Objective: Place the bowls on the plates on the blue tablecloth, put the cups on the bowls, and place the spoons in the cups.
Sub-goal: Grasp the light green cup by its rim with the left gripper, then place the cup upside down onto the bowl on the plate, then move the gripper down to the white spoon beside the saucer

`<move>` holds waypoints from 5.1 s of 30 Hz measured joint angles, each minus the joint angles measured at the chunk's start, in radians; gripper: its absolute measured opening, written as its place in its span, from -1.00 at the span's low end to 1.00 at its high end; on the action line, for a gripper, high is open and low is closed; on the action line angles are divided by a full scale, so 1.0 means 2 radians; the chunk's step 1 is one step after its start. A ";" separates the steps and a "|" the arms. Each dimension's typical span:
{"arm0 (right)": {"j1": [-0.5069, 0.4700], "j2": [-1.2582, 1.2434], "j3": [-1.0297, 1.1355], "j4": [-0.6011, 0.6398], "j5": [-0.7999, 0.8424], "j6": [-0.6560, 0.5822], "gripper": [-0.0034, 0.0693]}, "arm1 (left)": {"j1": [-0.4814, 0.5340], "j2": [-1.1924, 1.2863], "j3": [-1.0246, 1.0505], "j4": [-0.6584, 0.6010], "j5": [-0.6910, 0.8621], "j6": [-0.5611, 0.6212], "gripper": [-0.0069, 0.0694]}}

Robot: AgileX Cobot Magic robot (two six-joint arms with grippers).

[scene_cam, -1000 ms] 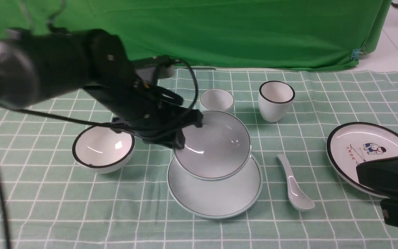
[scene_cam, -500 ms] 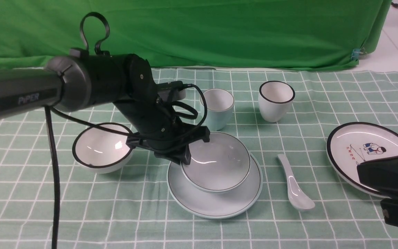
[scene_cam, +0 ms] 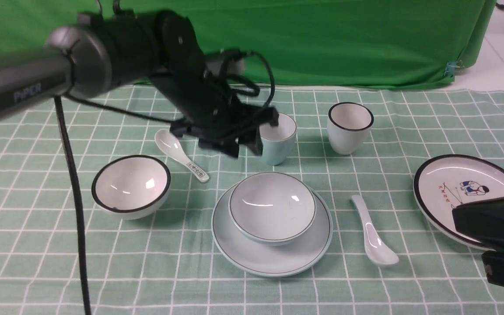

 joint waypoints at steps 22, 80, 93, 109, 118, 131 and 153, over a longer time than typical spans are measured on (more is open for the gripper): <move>0.000 0.000 0.000 -0.012 0.002 -0.004 -0.85 | 0.010 0.185 -0.185 0.044 0.002 -0.002 -0.04; 0.000 0.002 0.000 -0.027 -0.017 -0.004 -0.81 | -0.067 0.025 -0.004 0.134 0.062 -0.001 -0.74; 0.000 0.005 0.000 -0.027 -0.022 -0.004 -0.81 | -0.067 0.016 0.050 0.129 -0.012 -0.005 -0.74; -0.019 0.056 -0.046 -0.027 0.046 0.031 -0.81 | -0.067 0.015 0.044 0.131 0.038 -0.005 0.24; -0.145 0.177 -0.129 0.005 0.132 -0.025 -0.81 | -0.067 -0.063 0.035 0.133 0.076 -0.004 -0.03; -0.139 0.464 -0.269 0.025 0.123 -0.059 0.33 | -0.067 -0.356 0.281 0.135 -0.040 -0.028 -0.80; -0.126 0.622 -0.332 0.022 0.059 -0.059 -0.18 | -0.067 -0.514 0.455 0.154 -0.088 -0.099 -0.80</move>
